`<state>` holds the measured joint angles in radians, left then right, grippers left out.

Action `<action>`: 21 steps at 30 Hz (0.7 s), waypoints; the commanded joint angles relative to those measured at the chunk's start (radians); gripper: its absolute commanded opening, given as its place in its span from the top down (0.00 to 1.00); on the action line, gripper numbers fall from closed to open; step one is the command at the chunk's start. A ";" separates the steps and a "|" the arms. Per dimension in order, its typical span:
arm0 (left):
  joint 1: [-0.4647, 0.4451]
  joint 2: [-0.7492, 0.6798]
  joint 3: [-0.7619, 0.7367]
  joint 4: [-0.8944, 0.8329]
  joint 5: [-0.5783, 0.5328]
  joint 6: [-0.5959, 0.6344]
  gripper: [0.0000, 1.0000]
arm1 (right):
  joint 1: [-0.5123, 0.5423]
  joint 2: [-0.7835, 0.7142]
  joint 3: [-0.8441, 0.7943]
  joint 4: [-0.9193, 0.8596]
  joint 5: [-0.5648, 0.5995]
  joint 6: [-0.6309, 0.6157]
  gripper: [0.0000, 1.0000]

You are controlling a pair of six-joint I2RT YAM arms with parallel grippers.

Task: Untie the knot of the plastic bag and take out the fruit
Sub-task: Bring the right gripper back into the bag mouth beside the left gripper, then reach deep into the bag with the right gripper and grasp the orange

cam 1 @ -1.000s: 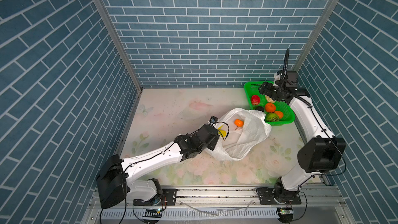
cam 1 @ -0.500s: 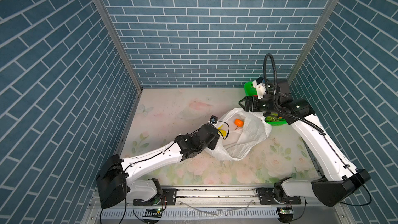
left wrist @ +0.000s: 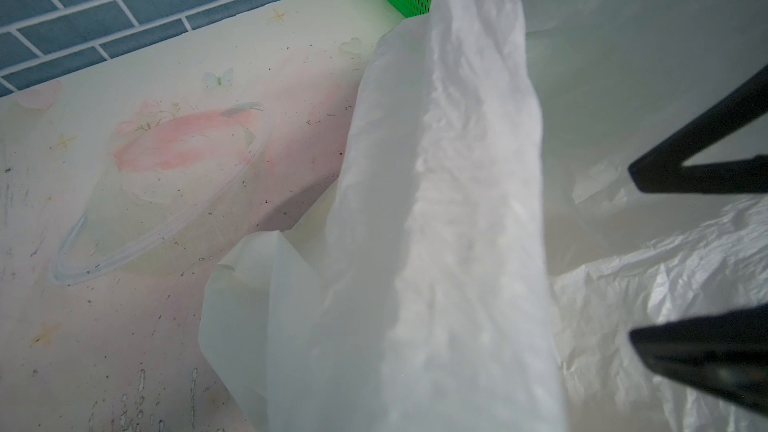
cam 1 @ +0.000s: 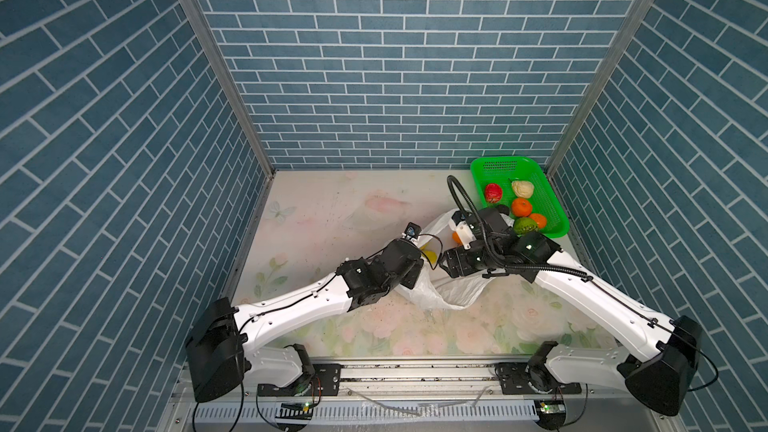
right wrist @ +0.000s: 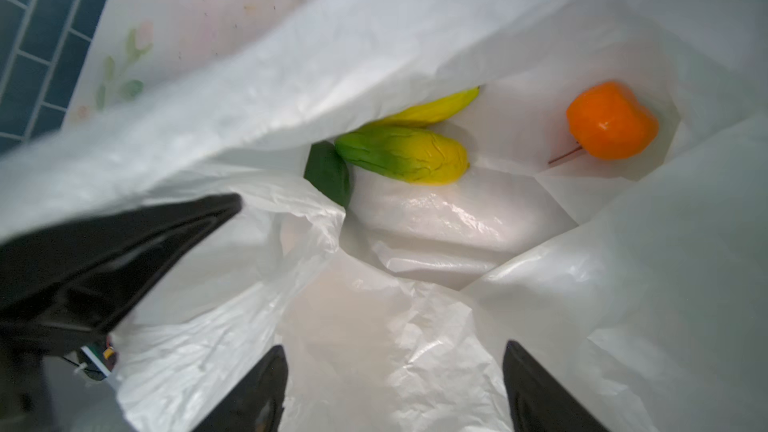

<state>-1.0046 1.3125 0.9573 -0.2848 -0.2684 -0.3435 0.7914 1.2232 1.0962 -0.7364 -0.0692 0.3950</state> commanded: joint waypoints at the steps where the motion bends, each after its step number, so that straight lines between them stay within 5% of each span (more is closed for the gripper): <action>1: 0.002 -0.025 0.033 0.004 0.001 0.004 1.00 | 0.020 -0.025 -0.104 0.103 0.087 0.013 0.20; 8: 0.002 -0.042 0.043 0.001 0.002 0.007 1.00 | 0.017 0.053 -0.209 0.248 0.108 0.016 0.22; 21: 0.000 -0.067 0.034 0.033 0.046 0.023 1.00 | -0.019 0.316 -0.142 0.468 0.092 0.058 0.23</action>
<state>-1.0046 1.2564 0.9756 -0.2718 -0.2440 -0.3389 0.7959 1.5093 0.9089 -0.3500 0.0097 0.4137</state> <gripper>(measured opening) 0.043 0.773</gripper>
